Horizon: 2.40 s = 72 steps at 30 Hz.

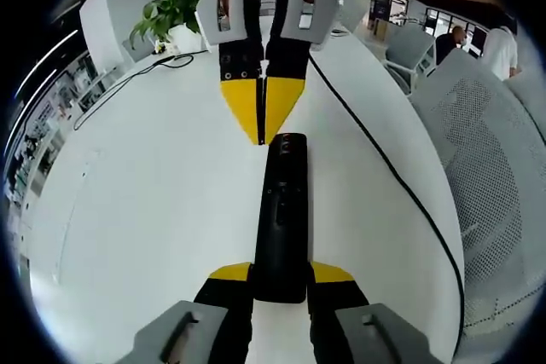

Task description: Press the specified remote control buttons in sequence, fully releasing each button before pressing the next.

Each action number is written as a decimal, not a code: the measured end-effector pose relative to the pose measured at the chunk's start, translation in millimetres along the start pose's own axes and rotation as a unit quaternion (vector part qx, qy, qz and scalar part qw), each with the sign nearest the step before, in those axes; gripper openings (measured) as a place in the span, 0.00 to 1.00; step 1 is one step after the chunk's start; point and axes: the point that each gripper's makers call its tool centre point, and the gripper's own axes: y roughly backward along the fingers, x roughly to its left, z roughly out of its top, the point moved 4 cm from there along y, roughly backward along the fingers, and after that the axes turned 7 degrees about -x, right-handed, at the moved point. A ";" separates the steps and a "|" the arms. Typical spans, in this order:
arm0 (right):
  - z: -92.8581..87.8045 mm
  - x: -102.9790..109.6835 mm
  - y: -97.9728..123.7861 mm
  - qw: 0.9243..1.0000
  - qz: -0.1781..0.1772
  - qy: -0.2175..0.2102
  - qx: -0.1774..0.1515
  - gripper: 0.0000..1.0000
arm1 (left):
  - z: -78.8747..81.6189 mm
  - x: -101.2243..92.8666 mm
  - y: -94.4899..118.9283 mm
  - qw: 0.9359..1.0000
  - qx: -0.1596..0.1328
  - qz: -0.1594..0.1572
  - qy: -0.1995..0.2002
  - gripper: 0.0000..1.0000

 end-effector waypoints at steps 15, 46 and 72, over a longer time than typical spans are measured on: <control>1.6 -2.5 -6.2 1.000 0.015 -0.003 0.004 0.00 | 0.3 0.1 -0.7 1.000 0.001 0.001 -0.001 0.23; -2.7 -2.4 -35.6 0.999 0.041 -0.002 0.006 0.00 | 0.3 -1.2 -0.5 1.000 -0.002 0.003 -0.002 0.23; -1.6 0.1 -41.6 0.998 0.057 -0.004 0.008 0.00 | -0.3 -1.4 0.2 1.000 -0.006 0.002 -0.002 0.23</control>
